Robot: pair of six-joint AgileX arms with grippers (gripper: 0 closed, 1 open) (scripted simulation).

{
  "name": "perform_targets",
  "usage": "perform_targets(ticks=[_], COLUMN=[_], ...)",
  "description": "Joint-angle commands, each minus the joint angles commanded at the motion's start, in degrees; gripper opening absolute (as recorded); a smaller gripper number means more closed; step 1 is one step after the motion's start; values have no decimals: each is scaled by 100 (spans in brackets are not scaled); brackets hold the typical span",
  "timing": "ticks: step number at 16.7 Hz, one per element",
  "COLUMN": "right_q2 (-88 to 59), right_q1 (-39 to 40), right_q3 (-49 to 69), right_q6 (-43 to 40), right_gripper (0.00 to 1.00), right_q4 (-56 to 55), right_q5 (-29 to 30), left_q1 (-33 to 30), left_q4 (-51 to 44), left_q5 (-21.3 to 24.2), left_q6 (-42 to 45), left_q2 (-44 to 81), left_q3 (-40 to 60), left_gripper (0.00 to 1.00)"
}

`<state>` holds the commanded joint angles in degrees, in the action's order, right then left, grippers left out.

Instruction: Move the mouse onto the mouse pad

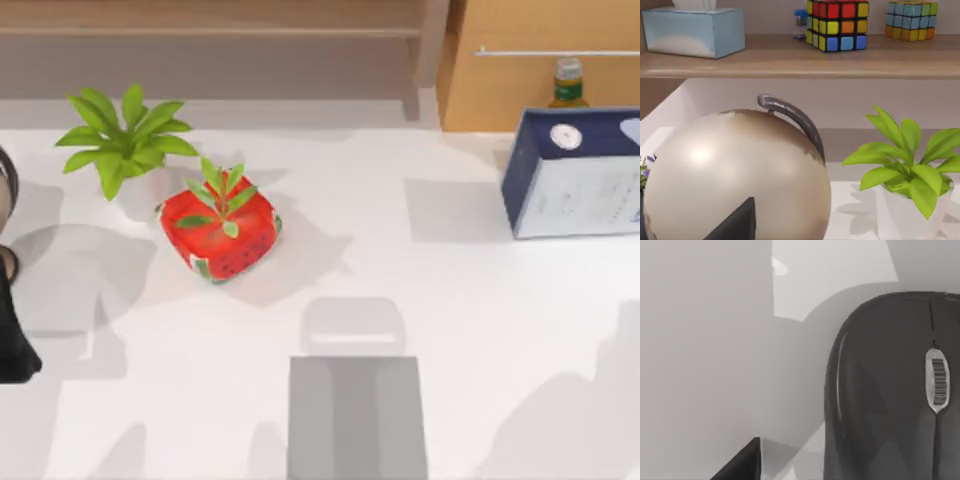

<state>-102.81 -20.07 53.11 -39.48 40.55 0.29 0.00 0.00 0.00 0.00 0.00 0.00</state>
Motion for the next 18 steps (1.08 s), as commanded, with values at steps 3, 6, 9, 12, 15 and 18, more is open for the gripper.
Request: perform_targets(ticks=[3,6,9,12,15,18], right_q2=[-160,-160,-160,-160,-160,-160], right_q1=[169,169,169,169,169,169], right_q3=[-12,-12,-12,-12,-12,-12], right_q6=[149,149,149,149,149,149], right_gripper=[100,100,77,55,32,10], right_q4=[-207,-207,-207,-207,-207,-207], right_q5=[-13,-13,-13,-13,-13,-13], left_q1=[0,0,0,0,0,0], left_q4=[0,0,0,0,0,0], left_q5=[0,0,0,0,0,0], left_q6=[0,0,0,0,0,0], left_q2=[0,0,0,0,0,0], left_q3=[0,0,0,0,0,0], left_gripper=[100,100,100,100,100,100])
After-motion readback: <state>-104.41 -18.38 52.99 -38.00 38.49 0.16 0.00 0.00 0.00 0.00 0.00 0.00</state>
